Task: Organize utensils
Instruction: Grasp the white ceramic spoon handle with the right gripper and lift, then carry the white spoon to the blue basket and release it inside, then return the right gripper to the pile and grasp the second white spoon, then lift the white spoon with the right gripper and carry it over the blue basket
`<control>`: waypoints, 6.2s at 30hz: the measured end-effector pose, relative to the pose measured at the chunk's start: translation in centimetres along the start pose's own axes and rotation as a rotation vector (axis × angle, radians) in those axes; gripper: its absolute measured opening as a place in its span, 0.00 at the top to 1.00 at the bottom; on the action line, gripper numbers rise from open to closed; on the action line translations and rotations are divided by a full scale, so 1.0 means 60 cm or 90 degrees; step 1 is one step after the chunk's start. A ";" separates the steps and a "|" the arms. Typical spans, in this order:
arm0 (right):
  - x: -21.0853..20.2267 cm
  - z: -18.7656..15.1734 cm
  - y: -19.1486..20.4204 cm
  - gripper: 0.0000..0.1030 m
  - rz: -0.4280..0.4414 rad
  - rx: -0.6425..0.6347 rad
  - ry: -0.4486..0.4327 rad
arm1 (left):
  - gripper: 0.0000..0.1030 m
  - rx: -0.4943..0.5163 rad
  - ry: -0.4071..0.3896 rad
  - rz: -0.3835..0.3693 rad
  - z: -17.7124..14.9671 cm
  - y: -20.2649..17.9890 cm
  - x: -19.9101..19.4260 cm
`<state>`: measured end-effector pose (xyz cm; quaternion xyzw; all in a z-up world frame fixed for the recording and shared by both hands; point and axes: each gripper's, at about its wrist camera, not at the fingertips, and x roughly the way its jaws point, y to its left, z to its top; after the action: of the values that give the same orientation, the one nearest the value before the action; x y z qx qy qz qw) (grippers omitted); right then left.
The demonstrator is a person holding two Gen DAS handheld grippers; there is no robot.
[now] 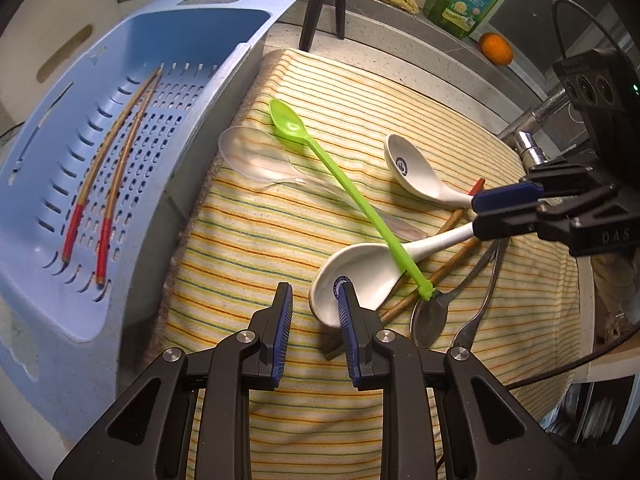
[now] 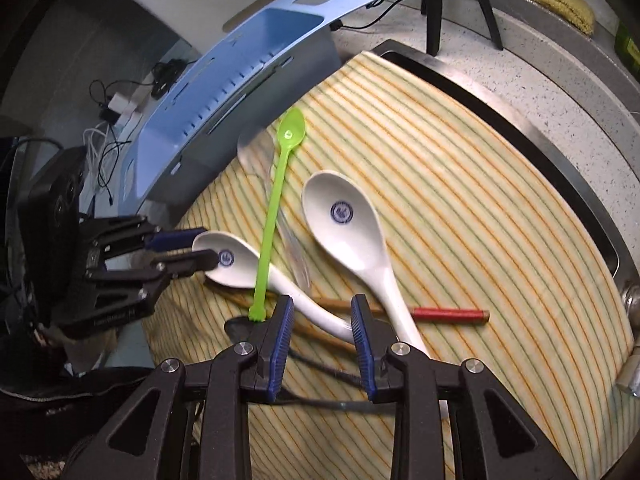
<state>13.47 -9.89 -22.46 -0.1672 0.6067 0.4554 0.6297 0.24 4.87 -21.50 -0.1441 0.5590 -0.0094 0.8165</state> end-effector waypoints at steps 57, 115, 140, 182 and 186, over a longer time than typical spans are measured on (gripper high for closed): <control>0.021 0.063 0.240 0.92 0.009 0.020 -0.114 | 0.94 0.156 -0.063 0.009 0.142 0.130 -0.150; -0.039 0.049 0.234 0.73 0.007 0.093 -0.222 | 0.83 0.231 -0.101 0.063 0.170 0.080 -0.163; -0.122 -0.128 0.010 0.72 -0.149 0.033 -0.201 | 0.78 0.160 -0.058 -0.009 0.080 -0.066 -0.088; -0.026 -0.102 -0.042 0.84 -0.147 -0.067 -0.058 | 0.87 0.080 0.033 -0.070 0.160 -0.079 0.078; -0.026 -0.100 -0.042 0.85 -0.151 -0.063 -0.061 | 0.87 0.079 0.029 -0.074 0.163 -0.079 0.079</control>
<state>12.00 -16.39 -23.12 -0.2467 0.5290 0.4148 0.6980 11.63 1.66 -21.37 -0.1253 0.5665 -0.0944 0.8090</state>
